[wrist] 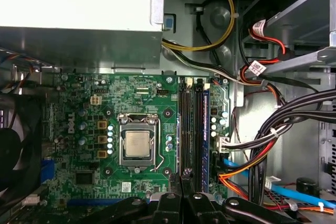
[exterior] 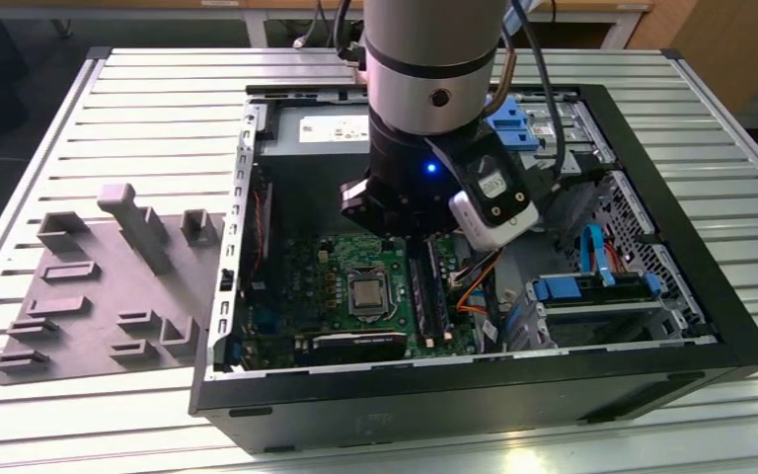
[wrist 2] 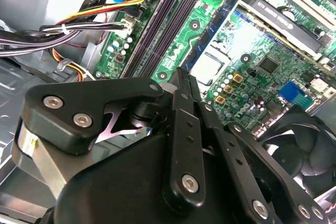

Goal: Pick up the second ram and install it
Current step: 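Insert the second ram into the second slot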

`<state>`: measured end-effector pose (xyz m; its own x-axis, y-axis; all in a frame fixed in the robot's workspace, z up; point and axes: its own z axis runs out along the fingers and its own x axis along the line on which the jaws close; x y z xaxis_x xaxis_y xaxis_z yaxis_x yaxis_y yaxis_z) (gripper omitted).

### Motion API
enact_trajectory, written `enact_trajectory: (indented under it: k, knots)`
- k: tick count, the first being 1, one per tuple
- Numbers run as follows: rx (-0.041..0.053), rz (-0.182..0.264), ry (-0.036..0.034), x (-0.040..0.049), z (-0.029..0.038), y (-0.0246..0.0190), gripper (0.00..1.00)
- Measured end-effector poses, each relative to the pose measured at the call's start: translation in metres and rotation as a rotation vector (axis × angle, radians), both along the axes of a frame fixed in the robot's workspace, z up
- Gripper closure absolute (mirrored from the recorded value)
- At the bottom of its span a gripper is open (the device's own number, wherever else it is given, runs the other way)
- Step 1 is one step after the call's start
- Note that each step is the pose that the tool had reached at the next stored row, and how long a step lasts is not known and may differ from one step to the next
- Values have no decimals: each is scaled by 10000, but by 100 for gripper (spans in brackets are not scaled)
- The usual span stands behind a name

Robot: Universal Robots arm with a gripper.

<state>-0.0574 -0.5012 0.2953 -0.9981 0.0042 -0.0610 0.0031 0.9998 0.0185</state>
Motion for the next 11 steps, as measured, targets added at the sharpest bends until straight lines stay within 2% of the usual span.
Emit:
enact_trajectory:
  k: [11]
  knots:
    - [23,-59,0,1,-49,0,88]
